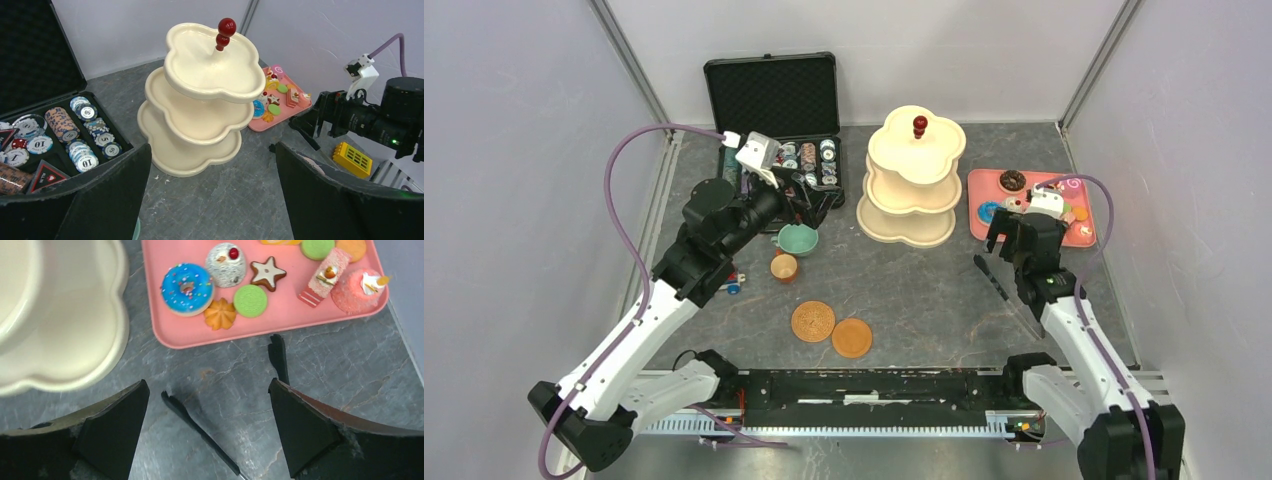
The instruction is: Serve the afternoon tea
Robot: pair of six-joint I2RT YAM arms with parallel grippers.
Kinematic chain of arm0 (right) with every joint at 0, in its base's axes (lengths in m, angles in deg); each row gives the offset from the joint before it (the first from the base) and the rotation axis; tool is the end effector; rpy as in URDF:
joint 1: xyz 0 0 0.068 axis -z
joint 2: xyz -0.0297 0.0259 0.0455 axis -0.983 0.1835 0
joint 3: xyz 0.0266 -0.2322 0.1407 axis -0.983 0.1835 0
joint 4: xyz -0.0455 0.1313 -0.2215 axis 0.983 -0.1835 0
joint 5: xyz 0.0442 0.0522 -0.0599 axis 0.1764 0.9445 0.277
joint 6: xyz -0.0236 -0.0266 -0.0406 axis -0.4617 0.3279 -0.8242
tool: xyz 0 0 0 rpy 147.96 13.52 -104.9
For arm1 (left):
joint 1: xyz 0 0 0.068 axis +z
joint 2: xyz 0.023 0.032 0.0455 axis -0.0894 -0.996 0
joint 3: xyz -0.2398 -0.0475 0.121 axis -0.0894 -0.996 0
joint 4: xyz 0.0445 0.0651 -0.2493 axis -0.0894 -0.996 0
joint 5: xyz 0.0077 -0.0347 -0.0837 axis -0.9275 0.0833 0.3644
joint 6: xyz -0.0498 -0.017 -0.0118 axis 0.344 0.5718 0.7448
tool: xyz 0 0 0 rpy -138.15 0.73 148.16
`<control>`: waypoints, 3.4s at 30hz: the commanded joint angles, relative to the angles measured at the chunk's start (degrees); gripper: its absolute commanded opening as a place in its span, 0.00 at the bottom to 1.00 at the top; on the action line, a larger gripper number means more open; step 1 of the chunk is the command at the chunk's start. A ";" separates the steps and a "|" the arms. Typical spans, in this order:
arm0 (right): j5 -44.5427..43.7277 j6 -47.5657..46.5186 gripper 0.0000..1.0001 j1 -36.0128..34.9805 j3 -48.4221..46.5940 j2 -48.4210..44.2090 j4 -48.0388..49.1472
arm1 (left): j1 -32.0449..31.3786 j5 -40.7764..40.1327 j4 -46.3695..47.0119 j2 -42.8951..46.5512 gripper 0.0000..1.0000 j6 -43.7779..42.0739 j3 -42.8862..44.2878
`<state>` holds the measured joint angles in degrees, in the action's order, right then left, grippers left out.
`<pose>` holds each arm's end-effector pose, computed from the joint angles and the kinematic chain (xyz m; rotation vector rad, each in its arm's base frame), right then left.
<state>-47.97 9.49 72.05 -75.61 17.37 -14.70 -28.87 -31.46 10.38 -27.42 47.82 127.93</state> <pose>0.1937 0.0147 0.2458 0.3039 2.0541 -0.0804 0.1765 -0.1230 0.4114 0.3624 1.5852 -0.7208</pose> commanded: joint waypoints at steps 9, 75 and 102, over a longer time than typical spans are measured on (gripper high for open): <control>-1.47 8.17 0.98 2.21 -6.24 11.57 7.31 | -0.95 -1.29 1.72 -0.16 1.00 -1.29 -0.10; -23.27 26.76 0.98 -44.86 7.70 12.60 -8.83 | -9.89 -2.37 -1.40 -2.33 1.00 -3.28 2.71; -19.25 24.61 0.98 -43.29 17.05 13.36 5.21 | -10.08 -7.75 -5.03 -1.63 1.00 -7.21 1.48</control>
<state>-68.65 32.68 26.43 -59.59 29.32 -7.31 -38.72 -38.06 4.22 -30.28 43.45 130.19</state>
